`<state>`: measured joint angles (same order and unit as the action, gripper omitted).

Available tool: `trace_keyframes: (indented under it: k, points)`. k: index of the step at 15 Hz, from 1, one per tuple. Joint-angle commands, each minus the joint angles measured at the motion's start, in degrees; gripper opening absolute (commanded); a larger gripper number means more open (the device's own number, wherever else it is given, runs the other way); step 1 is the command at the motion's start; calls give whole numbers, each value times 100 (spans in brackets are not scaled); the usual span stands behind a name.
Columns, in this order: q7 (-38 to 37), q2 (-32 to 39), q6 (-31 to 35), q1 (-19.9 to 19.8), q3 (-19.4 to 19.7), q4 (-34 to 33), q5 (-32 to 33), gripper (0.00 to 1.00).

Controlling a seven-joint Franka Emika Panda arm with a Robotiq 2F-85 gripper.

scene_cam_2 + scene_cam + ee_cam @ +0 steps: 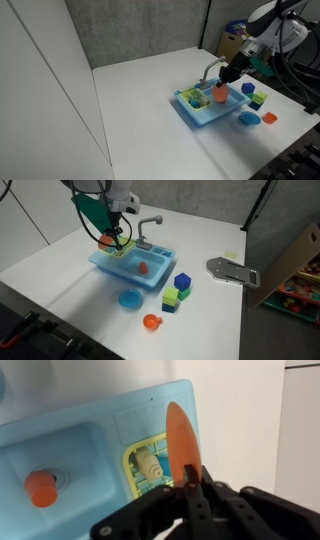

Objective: Put the orange plate on the sink

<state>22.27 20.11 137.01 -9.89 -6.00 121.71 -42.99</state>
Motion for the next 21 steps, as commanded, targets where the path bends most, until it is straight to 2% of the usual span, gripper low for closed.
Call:
trace_keyframes:
  k: [1, 10, 21]
  points:
    - [451, 94, -235, -26, 0, -124, -369, 3]
    - [758, 419, -474, 18, 34, -214, -792, 3]
    - [743, 738, -398, -12, 188, -235, -781, 3]
